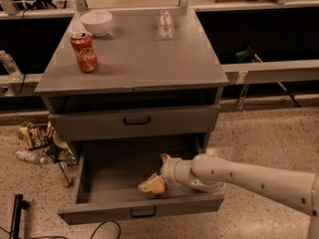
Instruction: Place orange into middle drawer
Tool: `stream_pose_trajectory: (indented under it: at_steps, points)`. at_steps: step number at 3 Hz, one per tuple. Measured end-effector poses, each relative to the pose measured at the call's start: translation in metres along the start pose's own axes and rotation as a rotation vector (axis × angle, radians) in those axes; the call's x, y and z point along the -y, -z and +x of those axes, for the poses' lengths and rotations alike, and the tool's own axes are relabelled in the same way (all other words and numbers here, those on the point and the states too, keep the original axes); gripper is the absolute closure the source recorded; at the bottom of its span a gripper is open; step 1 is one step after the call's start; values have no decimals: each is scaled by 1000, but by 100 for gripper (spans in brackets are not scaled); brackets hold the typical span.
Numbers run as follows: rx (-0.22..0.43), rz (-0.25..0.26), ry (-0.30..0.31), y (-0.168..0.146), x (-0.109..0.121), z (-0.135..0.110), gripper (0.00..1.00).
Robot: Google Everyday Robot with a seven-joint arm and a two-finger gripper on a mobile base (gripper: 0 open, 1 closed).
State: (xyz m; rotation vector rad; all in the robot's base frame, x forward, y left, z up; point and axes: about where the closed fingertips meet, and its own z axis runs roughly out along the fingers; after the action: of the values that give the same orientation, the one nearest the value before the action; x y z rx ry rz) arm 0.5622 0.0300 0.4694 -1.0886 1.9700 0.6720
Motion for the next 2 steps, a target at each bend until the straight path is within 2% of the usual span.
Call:
stream_pose_trajectory:
  at_steps: [1, 2]
  points:
    - [70, 55, -39, 60, -3, -21, 38]
    - [107, 125, -41, 128, -8, -38, 61]
